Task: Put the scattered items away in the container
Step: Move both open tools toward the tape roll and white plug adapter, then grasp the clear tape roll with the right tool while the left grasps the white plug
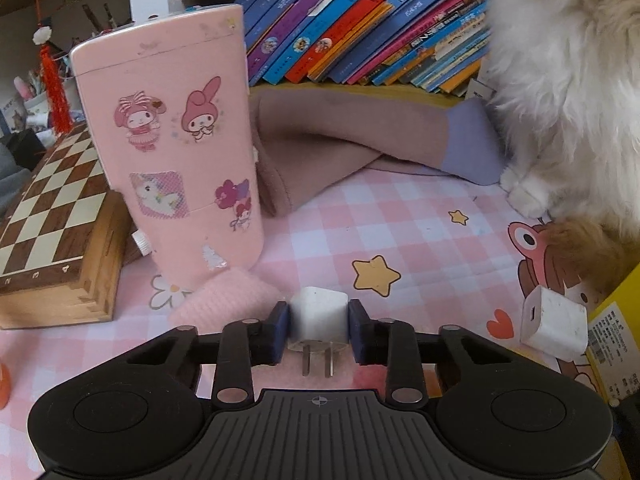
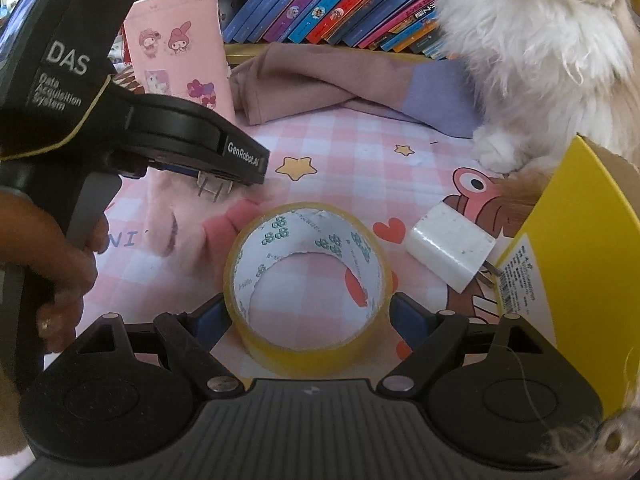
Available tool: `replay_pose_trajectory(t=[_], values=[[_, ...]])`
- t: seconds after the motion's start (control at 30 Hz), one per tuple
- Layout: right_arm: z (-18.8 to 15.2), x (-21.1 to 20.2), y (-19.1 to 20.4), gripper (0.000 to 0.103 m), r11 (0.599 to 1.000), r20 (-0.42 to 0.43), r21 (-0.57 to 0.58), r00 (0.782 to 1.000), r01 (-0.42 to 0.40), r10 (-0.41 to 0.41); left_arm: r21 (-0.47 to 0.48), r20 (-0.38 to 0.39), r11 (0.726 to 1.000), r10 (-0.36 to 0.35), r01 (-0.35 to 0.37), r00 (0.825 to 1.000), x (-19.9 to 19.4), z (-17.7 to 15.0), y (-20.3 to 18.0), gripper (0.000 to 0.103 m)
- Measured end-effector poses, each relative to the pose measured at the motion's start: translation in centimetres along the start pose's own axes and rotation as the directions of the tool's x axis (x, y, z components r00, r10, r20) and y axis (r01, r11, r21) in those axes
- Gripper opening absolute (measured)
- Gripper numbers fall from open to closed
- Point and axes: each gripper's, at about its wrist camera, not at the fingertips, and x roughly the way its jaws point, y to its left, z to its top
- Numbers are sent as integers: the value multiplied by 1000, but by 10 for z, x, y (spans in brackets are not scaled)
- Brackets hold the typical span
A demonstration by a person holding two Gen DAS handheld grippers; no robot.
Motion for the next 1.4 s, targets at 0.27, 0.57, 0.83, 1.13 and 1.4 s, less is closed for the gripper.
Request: replay_pose_trajectory(t=[0.27,0.57,0.83,1.13,1.4], values=[[0,3,1,80,1000,-15,3,1000,-6,6,-3,17,1000,-25,25,1000,-28,-6,9,29],[1,-17,0,80,1000,4,9,1000,-8,8,-38,42,998,-46,47,998,-80,-26,16,29],[-13,-51,-2,80,1000,4,9,1000,-18,18,-102,42,992,-72,76,997,-124,-58,20,29],[-36,-106,7,80,998,45,-43,998,-52,54,-147,93,983,-94,107,991,-182,-83,23,29],[-58,-148,11,80,996,44,-50,996,-76,78,-135,124,984,-97,114,987,-223,-107,22,29]])
